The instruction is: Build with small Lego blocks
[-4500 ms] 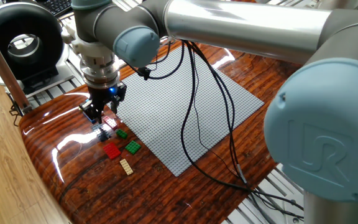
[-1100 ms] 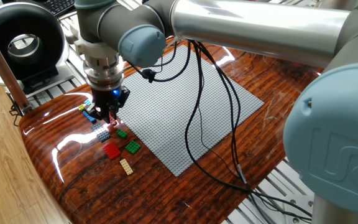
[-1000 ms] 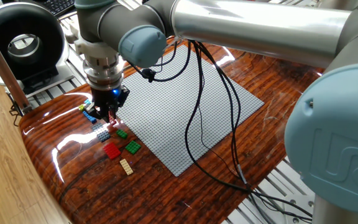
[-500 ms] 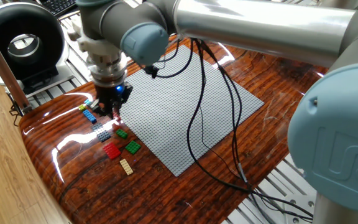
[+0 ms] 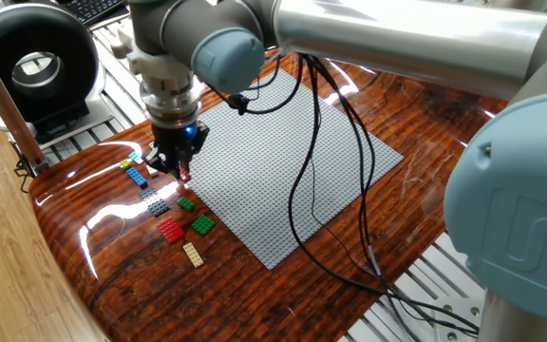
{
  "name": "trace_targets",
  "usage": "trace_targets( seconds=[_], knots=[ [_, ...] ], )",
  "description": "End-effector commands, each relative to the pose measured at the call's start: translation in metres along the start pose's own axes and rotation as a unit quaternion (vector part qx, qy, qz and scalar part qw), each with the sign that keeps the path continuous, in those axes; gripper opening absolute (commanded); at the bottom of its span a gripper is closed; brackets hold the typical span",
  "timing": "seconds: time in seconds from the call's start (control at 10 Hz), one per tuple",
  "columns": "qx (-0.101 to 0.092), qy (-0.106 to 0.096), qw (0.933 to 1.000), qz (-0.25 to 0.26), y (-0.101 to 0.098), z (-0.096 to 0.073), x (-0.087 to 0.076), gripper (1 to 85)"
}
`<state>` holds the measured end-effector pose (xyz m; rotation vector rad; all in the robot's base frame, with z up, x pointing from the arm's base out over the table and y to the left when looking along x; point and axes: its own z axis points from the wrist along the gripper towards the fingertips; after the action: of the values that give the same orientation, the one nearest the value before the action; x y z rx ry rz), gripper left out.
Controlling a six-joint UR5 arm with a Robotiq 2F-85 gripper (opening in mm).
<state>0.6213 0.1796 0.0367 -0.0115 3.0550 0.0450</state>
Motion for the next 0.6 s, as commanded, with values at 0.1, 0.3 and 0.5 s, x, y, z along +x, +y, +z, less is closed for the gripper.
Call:
trace_targets(
  seconds=[0.1,0.3,0.5],
  knots=[
    [0.008,0.007,0.9999,-0.004,-0.039,-0.006,0.007,1.0],
    [0.002,0.009,0.9996,-0.026,-0.074,-0.009,0.020,1.0],
    [-0.006,0.003,0.9999,-0.009,-0.066,-0.008,0.018,1.0]
  ],
)
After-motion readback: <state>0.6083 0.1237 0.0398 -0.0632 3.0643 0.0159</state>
